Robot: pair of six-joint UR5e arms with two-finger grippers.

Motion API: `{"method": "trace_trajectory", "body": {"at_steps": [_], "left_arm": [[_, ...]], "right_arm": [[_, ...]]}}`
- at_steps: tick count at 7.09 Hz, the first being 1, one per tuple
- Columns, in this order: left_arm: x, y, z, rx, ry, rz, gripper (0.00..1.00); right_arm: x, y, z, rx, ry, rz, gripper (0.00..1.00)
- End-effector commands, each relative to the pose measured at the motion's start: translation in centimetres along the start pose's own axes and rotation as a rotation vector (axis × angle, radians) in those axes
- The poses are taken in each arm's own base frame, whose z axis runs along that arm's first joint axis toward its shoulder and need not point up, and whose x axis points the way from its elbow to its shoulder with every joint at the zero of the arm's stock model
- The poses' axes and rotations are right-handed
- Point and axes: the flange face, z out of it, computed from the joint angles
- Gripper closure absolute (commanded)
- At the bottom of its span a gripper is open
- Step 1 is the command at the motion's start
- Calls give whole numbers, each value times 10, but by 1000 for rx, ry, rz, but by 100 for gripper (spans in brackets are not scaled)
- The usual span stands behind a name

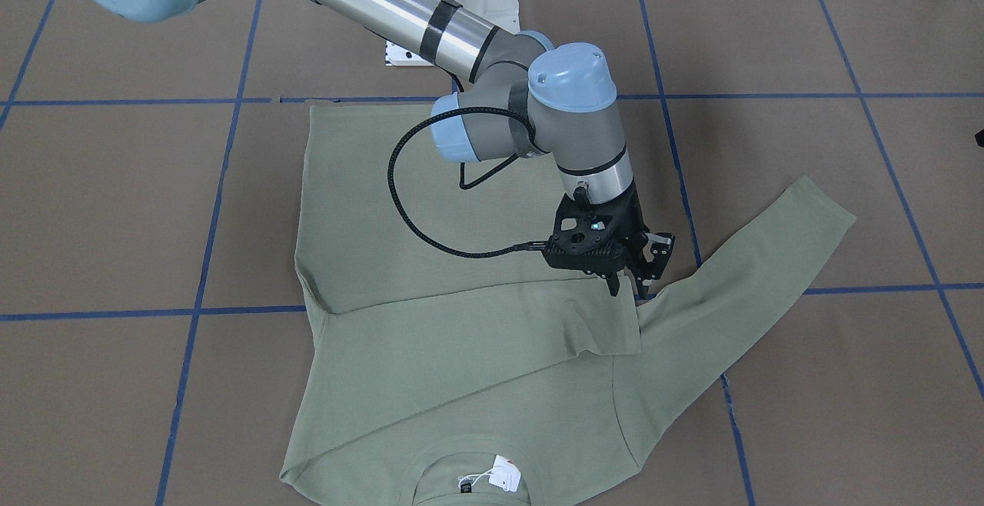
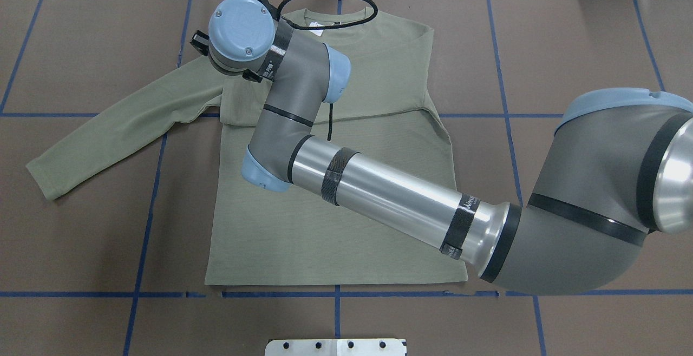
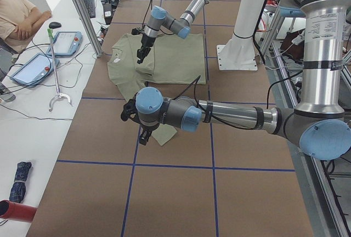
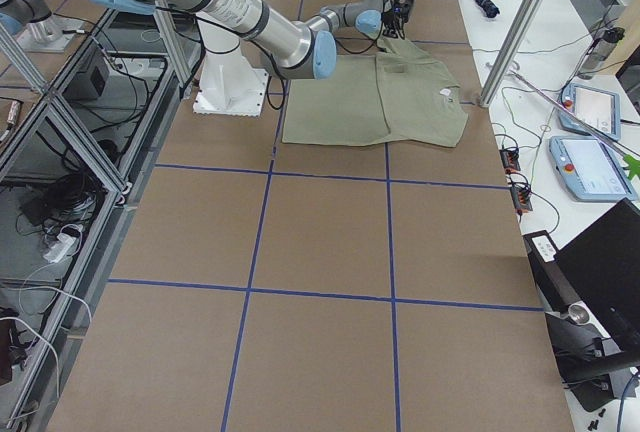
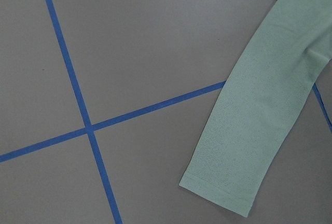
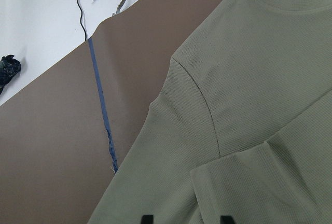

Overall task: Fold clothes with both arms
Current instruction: 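Carry the grasped sleeve with the right gripper across the shirt toward the far shoulder, then release the sleeve and raise the right gripper back toward its side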

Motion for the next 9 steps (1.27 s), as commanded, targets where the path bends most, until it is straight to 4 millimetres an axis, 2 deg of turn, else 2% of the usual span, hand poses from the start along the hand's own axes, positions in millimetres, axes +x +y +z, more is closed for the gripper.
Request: {"method": "trace_trajectory", "body": {"at_steps": [1, 2, 3, 4, 5, 6, 8, 9], "left_arm": [[13, -5, 18, -29, 47, -70, 0], [24, -10, 31, -27, 51, -78, 0], [7, -3, 50, -34, 54, -148, 0], [7, 0, 84, -62, 66, -212, 0], [21, 2, 106, -80, 73, -275, 0], [25, 5, 127, -72, -2, -263, 0], [13, 9, 151, -88, -33, -276, 1], [12, 7, 159, -94, -27, -309, 2]], "right_arm": [[-15, 0, -11, 3, -26, 13, 2], [-29, -9, -41, -11, -85, 53, 2], [-14, -33, -62, -44, -81, 83, 2], [24, -68, -87, -80, -28, 100, 2], [67, -82, -104, -104, -5, 109, 1], [100, -98, -114, -91, 5, 117, 1], [177, -133, -147, -74, 8, 124, 1], [201, -149, -170, -98, 3, 91, 1]]}}
